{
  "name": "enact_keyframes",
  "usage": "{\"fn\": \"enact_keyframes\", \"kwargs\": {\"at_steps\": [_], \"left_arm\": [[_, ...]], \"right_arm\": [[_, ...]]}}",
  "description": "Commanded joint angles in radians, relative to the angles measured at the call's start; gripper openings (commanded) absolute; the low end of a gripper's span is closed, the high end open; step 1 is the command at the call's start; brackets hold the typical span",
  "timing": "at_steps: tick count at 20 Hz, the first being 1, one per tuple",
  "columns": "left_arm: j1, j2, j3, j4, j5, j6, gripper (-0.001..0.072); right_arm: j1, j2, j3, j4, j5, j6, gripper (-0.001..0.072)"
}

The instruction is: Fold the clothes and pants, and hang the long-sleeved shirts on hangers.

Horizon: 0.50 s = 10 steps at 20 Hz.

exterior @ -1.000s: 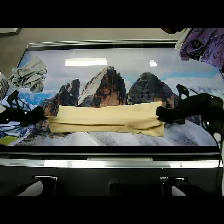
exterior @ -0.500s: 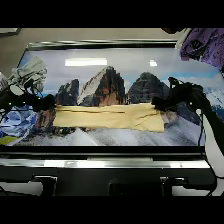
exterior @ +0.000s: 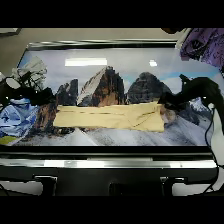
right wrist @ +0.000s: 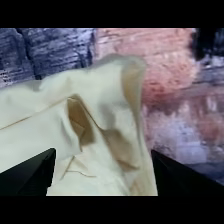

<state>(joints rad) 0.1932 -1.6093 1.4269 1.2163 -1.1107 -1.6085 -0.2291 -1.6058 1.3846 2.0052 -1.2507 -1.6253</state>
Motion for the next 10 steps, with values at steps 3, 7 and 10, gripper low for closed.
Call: {"fn": "enact_keyframes", "kwargs": {"at_steps": [3,7,10], "left_arm": [[0.006,0.081,0.048,0.102,-0.058,-0.001,0.0411],[0.006,0.098,0.048,0.102,-0.079,-0.001,0.0411],[0.005,0.099,0.048,0.101,-0.08,-0.001,0.0411]], "right_arm": [[-0.205,-0.066,-0.047,0.272,-0.14,-0.198,0.0677],[-0.193,-0.149,-0.083,0.365,-0.133,-0.264,0.0678],[-0.145,-0.2,-0.105,0.367,-0.125,-0.283,0.0678]]}}
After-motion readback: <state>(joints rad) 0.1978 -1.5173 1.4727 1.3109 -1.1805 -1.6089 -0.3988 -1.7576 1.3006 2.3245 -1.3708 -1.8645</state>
